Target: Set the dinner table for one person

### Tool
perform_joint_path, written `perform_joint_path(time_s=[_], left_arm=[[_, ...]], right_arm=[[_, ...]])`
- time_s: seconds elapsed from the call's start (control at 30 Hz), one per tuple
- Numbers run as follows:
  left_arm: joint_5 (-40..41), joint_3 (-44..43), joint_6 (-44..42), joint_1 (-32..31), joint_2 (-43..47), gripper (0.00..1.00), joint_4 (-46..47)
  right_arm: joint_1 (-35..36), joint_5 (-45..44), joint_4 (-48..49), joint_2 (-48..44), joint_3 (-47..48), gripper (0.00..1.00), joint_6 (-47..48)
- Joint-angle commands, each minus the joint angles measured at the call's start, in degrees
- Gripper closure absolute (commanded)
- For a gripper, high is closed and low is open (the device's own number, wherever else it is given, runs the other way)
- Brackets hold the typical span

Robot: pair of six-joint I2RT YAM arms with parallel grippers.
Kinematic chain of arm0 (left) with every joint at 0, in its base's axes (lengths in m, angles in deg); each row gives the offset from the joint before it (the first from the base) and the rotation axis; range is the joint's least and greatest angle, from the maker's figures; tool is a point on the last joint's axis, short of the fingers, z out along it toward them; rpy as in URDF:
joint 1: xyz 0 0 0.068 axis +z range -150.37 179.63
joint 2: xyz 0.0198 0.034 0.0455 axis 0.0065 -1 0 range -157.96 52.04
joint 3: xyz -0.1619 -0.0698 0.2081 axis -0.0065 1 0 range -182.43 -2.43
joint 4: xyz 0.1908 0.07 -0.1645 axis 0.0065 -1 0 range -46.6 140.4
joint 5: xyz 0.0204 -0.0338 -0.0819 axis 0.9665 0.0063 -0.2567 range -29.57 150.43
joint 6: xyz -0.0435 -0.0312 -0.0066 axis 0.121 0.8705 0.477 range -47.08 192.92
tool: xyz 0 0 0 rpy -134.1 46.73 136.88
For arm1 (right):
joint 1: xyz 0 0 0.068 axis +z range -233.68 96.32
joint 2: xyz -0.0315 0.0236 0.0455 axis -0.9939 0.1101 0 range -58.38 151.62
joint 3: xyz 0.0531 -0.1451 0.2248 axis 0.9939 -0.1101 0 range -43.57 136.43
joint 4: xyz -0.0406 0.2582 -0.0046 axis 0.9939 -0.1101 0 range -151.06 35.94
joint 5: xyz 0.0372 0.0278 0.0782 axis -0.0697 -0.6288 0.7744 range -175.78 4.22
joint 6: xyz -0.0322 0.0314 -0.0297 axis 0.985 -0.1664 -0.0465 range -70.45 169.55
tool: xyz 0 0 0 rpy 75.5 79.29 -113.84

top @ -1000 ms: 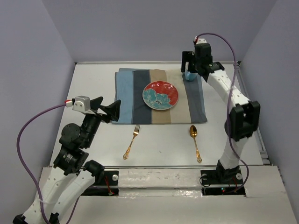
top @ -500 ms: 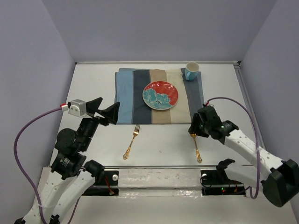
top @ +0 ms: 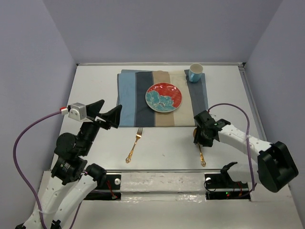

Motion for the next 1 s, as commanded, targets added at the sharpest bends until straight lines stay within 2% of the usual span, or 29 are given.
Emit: perform_joint_path(time_s=[0.0,0.17,0.27,0.3,0.37,0.4,0.67,0.83,0.97], left_arm=[[-0.7,-1.5,-0.1,0.2,0.7,0.01,2.5],[-0.8,-1.5,0.0,0.3,0.9,0.01,2.5],[-0.8,-1.5,0.0,0.4,0.9,0.01,2.6],[-0.9,-1.5,0.0,0.3,0.9,0.01,2.6],[-0.8,-1.5,0.0,0.3,0.8,0.01,2.6],[-0.8,-1.5,0.0,0.3,0.8,0.01,2.6],[-1.3,-1.4,0.3,1.3,0.1,0.01,2.7],[-1.4,-1.3,0.3,1.6,-0.1,0.01,2.8],[-1.4,-1.2,0.2,1.5,-0.7,0.01,2.8]], right_arm=[[1.6,-2.5,1.1,3.5,2.3,0.52,0.1],[1.6,-1.8,3.4,5.5,1.1,0.60,0.9],[1.6,-0.9,4.9,8.2,1.2,0.69,1.5],[1.6,-0.4,5.2,8.8,1.3,0.76,1.8],[2.2,-0.4,5.8,10.5,1.9,0.84,2.1],[2.7,-0.4,5.9,10.9,2.1,0.99,2.3],[5.8,-1.6,3.4,9.0,3.5,1.00,2.4],[7.0,-1.1,3.1,5.5,9.4,1.00,6.3],[7.0,-5.3,3.0,8.6,16.2,1.00,9.9]])
